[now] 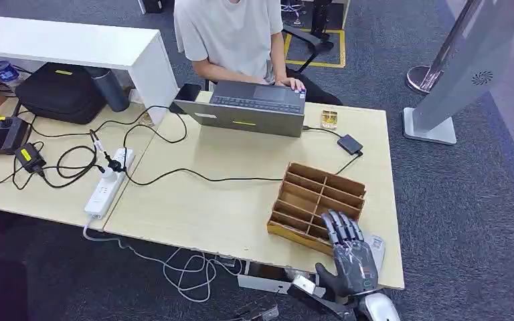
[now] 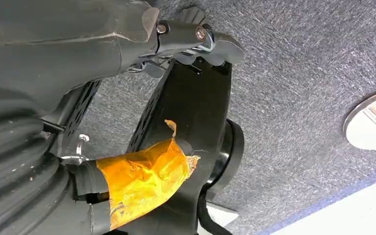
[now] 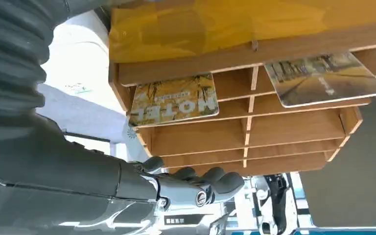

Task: Pass the card to the sensor for recognition and then transmit it.

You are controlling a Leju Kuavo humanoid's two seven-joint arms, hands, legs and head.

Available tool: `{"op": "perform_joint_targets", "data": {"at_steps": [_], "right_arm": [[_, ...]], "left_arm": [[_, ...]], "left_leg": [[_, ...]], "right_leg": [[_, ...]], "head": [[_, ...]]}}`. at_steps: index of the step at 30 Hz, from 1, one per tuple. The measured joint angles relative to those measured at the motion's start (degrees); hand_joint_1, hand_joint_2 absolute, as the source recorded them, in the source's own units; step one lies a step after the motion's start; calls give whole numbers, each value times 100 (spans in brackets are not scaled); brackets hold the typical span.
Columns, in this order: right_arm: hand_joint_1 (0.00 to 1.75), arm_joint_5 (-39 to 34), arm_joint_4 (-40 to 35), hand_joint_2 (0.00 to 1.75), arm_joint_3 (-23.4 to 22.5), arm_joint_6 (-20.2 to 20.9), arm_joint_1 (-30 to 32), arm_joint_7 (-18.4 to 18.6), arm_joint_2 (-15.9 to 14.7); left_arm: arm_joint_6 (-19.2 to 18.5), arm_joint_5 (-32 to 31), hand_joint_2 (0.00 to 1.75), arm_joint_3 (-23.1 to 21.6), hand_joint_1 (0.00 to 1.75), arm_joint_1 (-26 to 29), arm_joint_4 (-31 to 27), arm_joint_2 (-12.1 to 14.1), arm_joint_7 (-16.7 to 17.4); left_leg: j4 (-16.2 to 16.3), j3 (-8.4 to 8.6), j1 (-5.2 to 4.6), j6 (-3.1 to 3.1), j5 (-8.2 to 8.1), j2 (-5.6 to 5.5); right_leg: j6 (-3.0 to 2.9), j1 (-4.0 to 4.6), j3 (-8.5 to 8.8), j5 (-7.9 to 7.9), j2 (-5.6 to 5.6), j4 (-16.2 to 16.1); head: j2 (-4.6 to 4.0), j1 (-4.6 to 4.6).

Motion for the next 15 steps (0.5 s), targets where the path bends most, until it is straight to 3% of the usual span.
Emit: {"op": "perform_joint_targets", "data": {"at_steps": [15], "right_arm": [[0, -83, 55, 175, -2, 146, -59, 61, 7]], "left_arm": [[-13, 33, 175, 0, 0, -1, 0, 0, -11]], "left_leg": [[0, 0, 0, 0, 0, 0]], "right_leg": [[0, 0, 0, 0, 0, 0]], "head": [[0, 0]]}}
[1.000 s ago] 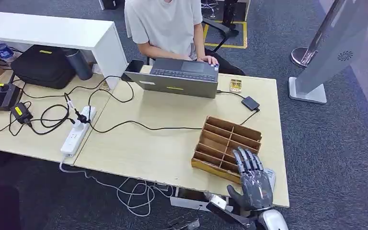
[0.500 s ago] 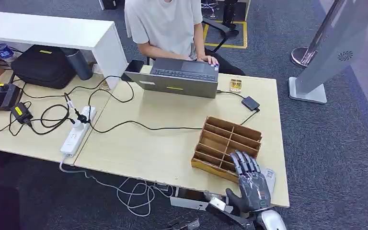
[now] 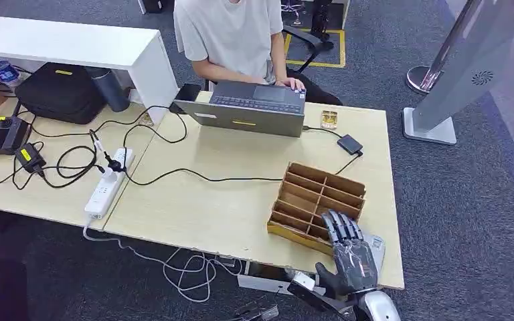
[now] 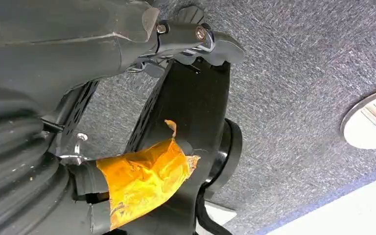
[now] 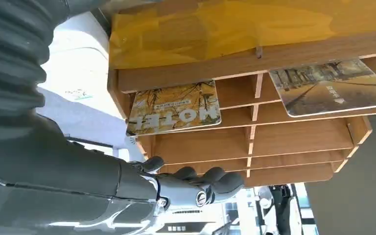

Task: Pass the card to the sensor for recognition and then transmit it.

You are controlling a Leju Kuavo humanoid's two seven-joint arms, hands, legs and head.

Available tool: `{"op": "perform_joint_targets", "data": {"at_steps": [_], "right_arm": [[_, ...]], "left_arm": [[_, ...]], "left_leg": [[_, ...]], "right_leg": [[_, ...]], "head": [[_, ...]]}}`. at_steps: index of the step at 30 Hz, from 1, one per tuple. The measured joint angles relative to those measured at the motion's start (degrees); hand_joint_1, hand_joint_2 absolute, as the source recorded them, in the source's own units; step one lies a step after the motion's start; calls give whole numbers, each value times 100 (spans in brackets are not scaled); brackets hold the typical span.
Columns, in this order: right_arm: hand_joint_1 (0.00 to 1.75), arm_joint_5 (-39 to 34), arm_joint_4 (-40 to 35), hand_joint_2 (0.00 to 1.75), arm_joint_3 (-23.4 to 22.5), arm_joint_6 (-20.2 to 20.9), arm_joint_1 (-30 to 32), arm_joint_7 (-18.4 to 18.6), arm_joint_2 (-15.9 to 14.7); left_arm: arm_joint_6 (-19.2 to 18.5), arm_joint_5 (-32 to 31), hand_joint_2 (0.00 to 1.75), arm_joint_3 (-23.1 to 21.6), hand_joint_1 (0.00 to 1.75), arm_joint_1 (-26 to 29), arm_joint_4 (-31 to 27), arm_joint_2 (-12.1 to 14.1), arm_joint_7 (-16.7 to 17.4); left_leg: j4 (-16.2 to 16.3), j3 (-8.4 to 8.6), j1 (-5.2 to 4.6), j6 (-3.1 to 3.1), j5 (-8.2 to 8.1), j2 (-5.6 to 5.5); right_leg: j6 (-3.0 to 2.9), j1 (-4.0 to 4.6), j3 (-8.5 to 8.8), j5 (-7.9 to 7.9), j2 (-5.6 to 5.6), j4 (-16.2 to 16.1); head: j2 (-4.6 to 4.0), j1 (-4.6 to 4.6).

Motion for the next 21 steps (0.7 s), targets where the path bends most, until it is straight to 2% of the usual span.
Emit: {"op": "perform_joint_targets", "data": {"at_steps": [21], "right_arm": [[0, 0, 2, 175, 0, 0, -5, 0, 0]], "left_arm": [[0, 0, 175, 0, 0, 0, 0, 0, 0]], "left_leg": [[0, 0, 0, 0, 0, 0]], "right_leg": [[0, 0, 0, 0, 0, 0]], "head": [[0, 0]]}}
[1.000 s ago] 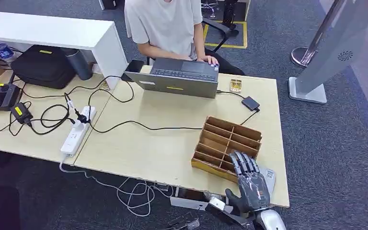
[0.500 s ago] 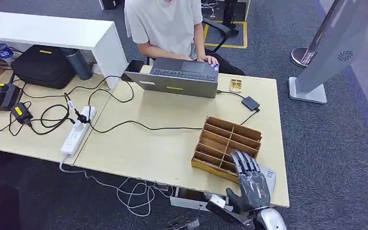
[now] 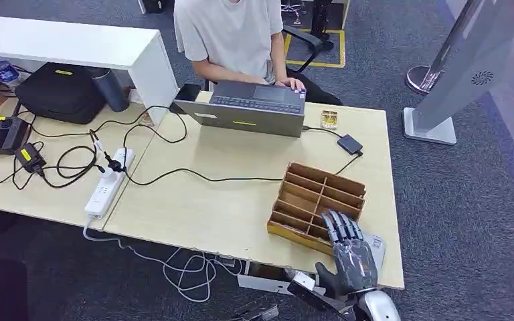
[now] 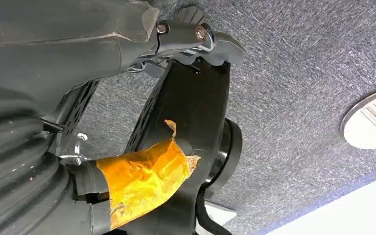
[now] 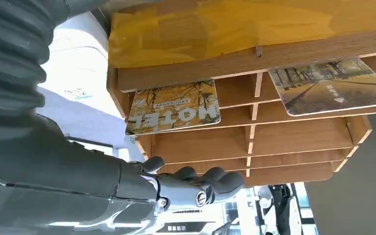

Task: Pass the card to the sensor for recognition and then transmit it.

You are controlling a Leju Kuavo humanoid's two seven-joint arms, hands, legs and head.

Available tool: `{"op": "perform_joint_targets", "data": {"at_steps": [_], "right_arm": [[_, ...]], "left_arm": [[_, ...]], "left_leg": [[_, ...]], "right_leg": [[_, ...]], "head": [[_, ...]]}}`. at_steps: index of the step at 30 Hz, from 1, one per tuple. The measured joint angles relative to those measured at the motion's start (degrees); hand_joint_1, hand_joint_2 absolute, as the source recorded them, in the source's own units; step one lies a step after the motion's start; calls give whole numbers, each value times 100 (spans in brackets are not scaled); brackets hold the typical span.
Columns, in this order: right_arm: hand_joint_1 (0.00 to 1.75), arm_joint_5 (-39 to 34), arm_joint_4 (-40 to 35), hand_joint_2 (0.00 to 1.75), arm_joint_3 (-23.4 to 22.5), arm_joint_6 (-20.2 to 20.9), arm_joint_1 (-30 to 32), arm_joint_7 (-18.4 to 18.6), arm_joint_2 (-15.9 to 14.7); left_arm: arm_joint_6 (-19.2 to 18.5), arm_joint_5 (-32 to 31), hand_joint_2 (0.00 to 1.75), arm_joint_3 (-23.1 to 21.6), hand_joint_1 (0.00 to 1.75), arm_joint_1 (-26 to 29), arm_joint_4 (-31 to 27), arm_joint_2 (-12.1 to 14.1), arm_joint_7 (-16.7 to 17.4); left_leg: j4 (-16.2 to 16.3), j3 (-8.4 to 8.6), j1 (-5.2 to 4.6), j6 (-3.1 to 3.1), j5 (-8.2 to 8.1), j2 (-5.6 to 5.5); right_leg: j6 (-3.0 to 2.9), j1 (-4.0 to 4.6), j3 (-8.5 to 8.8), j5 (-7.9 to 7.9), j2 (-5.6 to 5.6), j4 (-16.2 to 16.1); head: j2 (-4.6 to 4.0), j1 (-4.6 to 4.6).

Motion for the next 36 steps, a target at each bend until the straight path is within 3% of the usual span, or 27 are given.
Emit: {"op": "perform_joint_targets", "data": {"at_steps": [5, 6, 36], "right_arm": [[0, 0, 0, 175, 0, 0, 0, 0, 0], [175, 0, 0, 175, 0, 0, 0, 0, 0], [175, -216, 230, 175, -160, -201, -237, -223, 17]], "left_arm": [[0, 0, 175, 0, 0, 0, 0, 0, 0], [0, 0, 175, 0, 0, 0, 0, 0, 0], [-37, 0, 175, -15, 0, -2, 0, -2, -129]], "left_leg": [[0, 0, 0, 0, 0, 0], [0, 0, 0, 0, 0, 0], [0, 2, 0, 0, 0, -1]], "right_leg": [[0, 0, 0, 0, 0, 0], [0, 0, 0, 0, 0, 0], [0, 0, 2, 0, -1, -1]], "head": [[0, 0], [0, 0], [0, -2]]}}
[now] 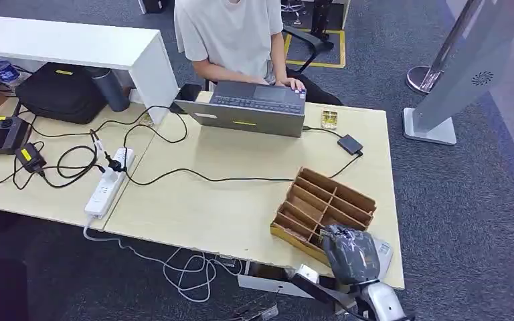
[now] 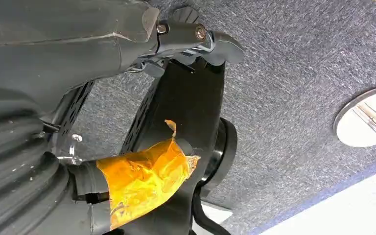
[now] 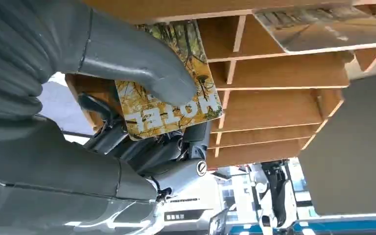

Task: Pass the card to the sensor for recognition and then transmit it.

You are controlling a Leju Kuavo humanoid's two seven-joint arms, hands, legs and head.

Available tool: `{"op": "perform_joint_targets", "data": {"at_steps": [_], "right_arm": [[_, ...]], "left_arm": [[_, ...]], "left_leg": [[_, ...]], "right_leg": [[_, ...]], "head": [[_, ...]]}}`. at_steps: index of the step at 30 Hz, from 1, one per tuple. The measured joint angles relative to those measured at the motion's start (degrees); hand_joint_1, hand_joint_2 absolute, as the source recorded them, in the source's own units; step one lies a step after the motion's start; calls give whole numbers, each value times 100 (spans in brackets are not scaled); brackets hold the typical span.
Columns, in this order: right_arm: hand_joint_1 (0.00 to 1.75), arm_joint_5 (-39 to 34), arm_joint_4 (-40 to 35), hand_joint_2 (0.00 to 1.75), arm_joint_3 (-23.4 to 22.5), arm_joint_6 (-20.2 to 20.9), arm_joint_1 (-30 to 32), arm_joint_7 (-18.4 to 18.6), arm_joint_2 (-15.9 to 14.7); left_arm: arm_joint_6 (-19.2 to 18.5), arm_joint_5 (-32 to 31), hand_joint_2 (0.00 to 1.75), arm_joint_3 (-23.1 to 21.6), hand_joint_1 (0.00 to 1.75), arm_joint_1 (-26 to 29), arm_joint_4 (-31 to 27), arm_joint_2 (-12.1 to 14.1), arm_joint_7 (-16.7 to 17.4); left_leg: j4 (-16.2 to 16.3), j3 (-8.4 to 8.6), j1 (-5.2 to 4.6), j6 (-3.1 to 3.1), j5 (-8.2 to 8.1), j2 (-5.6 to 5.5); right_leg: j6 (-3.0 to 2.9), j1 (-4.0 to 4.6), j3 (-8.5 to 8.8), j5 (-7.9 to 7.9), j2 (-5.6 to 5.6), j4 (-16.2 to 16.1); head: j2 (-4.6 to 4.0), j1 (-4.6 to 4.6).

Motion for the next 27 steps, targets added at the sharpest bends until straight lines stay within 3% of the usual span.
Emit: {"op": "perform_joint_targets", "data": {"at_steps": [13, 20, 27], "right_arm": [[175, -236, 15, 175, -44, 147, -21, -171, 33], [175, -1217, -9, 175, -44, 948, -477, -553, 100], [175, -2158, 72, 175, -59, 1791, -1643, -691, 284]], "left_arm": [[-28, 7, 175, -37, 0, -9, 0, 2, -168], [-113, -48, 175, -107, 0, -23, 0, 2, -151], [-286, -92, 175, -140, 0, -33, 0, 2, -120]], "left_leg": [[0, 0, 0, 0, 0, 1], [0, -2, 0, -4, 9, 3], [0, -2, 0, 1, 24, 7]], "right_leg": [[0, 0, 1, 0, 0, 0], [0, -1, 0, 8, 2, 4], [1, 0, -7, 20, 9, 6]], "head": [[0, 2], [0, 2], [0, 2]]}}
